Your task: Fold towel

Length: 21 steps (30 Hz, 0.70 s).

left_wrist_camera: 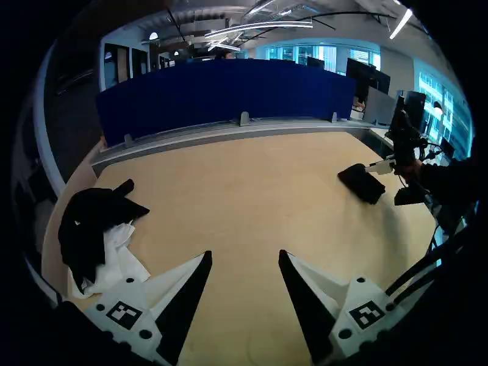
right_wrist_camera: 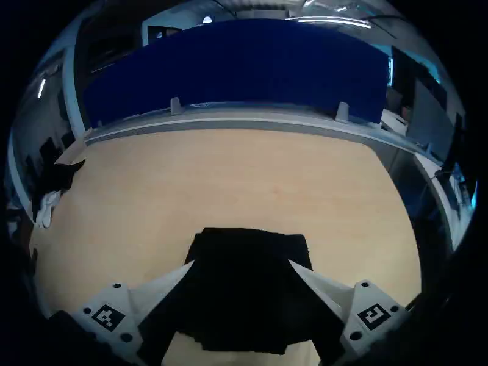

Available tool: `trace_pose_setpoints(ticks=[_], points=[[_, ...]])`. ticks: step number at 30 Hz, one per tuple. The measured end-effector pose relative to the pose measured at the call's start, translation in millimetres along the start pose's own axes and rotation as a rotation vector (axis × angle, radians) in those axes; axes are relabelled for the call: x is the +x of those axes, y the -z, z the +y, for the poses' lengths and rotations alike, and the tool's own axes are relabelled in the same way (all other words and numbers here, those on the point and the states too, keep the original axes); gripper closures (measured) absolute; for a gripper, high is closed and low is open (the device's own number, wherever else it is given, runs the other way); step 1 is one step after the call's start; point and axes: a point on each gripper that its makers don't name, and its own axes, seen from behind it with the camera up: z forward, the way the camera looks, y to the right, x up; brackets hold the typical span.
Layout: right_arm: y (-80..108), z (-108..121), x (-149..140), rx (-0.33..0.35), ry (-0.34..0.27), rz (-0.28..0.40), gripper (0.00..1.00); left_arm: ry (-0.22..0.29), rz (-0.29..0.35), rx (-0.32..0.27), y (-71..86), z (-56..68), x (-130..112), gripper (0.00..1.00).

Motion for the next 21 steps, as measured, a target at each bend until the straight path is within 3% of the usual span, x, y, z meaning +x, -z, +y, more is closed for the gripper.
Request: trace_pose_setpoints(ticks=[12,21], points=[[-35.9,4.3,-16.7,-0.001,-0.006,-0.073,0.0,0.003,-0.01,0.022,4.6,-5.7,-5.8,0.2],[-41.3,3.4,-20.6,-0.011,-0.006,-0.079,0.0,0.009,-0.012,0.027,6.2,-10.1,-9.5,0.2]])
